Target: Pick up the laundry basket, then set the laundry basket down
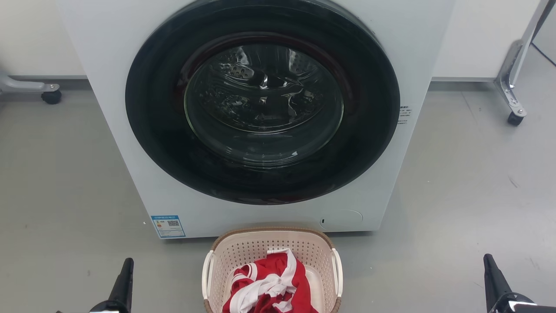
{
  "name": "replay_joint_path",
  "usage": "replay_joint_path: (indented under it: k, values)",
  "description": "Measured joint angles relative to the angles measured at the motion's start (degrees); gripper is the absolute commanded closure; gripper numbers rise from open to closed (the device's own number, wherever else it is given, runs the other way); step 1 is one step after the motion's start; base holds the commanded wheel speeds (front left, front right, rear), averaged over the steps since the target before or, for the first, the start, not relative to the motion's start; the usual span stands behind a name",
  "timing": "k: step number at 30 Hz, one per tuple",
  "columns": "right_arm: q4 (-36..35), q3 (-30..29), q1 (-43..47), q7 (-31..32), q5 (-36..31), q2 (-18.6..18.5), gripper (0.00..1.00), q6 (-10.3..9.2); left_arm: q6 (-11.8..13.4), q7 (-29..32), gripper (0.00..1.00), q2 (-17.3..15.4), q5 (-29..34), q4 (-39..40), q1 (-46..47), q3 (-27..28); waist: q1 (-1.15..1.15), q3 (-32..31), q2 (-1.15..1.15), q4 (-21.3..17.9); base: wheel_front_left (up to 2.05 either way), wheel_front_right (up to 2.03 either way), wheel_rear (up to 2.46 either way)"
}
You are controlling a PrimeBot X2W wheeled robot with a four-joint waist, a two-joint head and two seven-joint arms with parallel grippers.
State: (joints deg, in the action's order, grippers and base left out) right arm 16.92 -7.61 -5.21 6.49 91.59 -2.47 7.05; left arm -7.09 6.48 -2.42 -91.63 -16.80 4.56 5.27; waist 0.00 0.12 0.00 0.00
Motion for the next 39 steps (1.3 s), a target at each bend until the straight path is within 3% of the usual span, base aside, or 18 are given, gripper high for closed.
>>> replay_joint_path:
  k: [35,36,39]
  values:
    - [0.00,0.00,0.00,0.00,0.00,0.01,1.00,0.00,0.00,0.00,1.00,0.00,0.00,0.01,0.00,0.00,0.00,0.00,0.00,0.00,0.00,0.00,0.00]
    - [0.23,0.03,0.07,0.00,-0.01,0.05,0.00,0.00,0.03,0.00,0.00,0.03,0.00,-0.20,-0.10,-0.02,0.00,0.00,0.00,0.00,0.00,0.00,0.00]
    - [2.01,0.20,1.37,-0.01,-0.01,0.67,0.00,-0.05,0.08,0.00,0.00,0.49,0.00,-1.92,-1.66,-0.18,0.00,0.00,0.00,0.00,0.00,0.00,0.00]
